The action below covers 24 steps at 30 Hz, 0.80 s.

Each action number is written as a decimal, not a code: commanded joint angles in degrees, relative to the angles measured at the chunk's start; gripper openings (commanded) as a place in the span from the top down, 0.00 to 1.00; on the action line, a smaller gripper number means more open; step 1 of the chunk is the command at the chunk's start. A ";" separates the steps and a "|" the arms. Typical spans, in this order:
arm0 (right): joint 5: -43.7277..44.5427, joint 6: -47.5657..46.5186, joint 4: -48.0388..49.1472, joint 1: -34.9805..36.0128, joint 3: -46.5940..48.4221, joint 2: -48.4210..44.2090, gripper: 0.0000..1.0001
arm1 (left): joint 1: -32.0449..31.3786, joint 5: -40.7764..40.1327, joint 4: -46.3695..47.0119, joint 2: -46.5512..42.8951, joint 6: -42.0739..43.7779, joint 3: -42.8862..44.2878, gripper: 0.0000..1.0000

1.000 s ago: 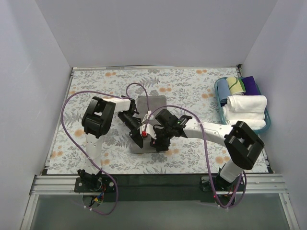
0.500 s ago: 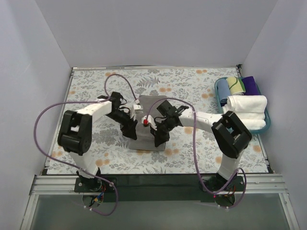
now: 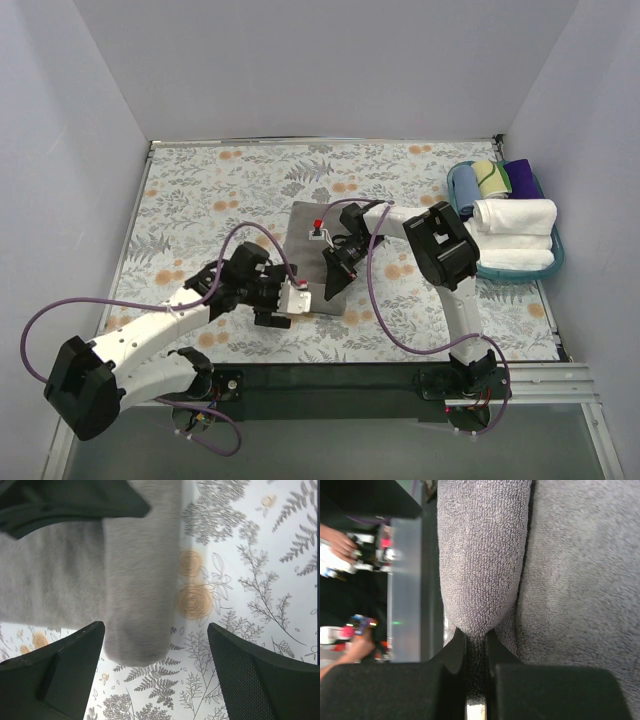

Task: Roll the towels
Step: Roll the towel

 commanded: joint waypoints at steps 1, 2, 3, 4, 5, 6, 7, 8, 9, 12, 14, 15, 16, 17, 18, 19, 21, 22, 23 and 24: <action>4.37 -2.03 -5.24 -0.88 0.55 5.26 0.99 | -7.47 -13.01 7.74 -3.70 5.28 -3.41 0.21; 5.16 -2.20 -5.33 -0.96 0.99 5.70 0.99 | -8.36 -13.73 8.36 -3.27 5.82 -3.85 0.21; 5.42 -2.29 -5.33 -0.97 1.78 6.49 0.99 | -8.98 -14.25 9.07 -2.83 6.26 -4.20 0.21; 5.60 -2.38 -5.41 -0.97 2.05 6.84 0.99 | -9.94 -15.13 10.55 -2.13 7.04 -4.29 0.20; 6.04 -2.73 -5.41 -1.05 2.31 7.11 0.99 | -10.48 -15.66 11.44 -0.99 7.40 -4.55 0.20; 6.30 -2.82 -5.41 -0.97 2.57 7.72 0.99 | -11.09 -16.27 12.58 -0.28 7.66 -4.81 0.20; 6.57 -2.90 -5.41 -1.05 2.84 7.99 0.99 | -11.97 -16.80 14.85 0.33 8.10 -4.99 0.20; 7.00 -3.43 -5.41 -1.05 2.75 8.16 0.99 | -12.32 -16.81 15.48 2.08 8.54 -4.99 0.20; 7.36 -3.69 -5.33 -0.97 2.58 8.43 0.99 | -12.67 -16.72 16.01 2.88 9.07 -5.08 0.20; 8.50 -4.66 -4.98 -1.40 1.53 8.52 0.99 | -13.56 -16.02 17.86 6.65 10.30 -5.69 0.25; 9.38 -5.10 -4.71 -1.75 0.82 8.61 0.99 | -13.73 -15.58 18.91 8.59 10.74 -6.66 0.28; 9.90 -5.28 -4.62 -2.02 0.82 8.78 0.99 | -13.99 -15.67 19.09 10.77 10.83 -6.75 0.32; 10.34 -5.28 -4.54 -2.02 0.91 8.69 0.99 | -14.00 -15.75 19.09 11.93 10.74 -6.66 0.35; 10.78 -5.28 -4.54 -2.19 1.25 8.69 0.99 | -14.08 -16.19 19.09 13.24 10.39 -6.40 0.38; 10.96 -5.19 -4.54 -2.37 1.61 8.26 0.96 | -14.08 -16.98 18.74 15.00 9.26 -5.62 0.43; 11.14 -4.67 -4.45 -2.55 1.96 7.82 0.89 | -14.26 -16.98 16.48 17.63 8.64 -4.56 0.53; 11.67 -3.26 -4.53 -2.81 3.45 6.24 0.74 | -14.26 -14.98 11.22 19.84 6.54 -0.35 0.63; 11.93 -2.91 -4.54 -2.98 3.89 5.45 0.69 | -14.26 -14.09 9.53 21.07 6.09 0.80 0.69; 12.54 -2.56 -4.62 -3.16 4.24 4.75 0.63 | -14.17 -13.04 8.12 21.25 5.56 2.55 0.71; 12.89 -2.38 -4.62 -3.86 4.77 2.91 0.56 | -14.26 -11.81 6.97 21.60 5.12 3.09 0.72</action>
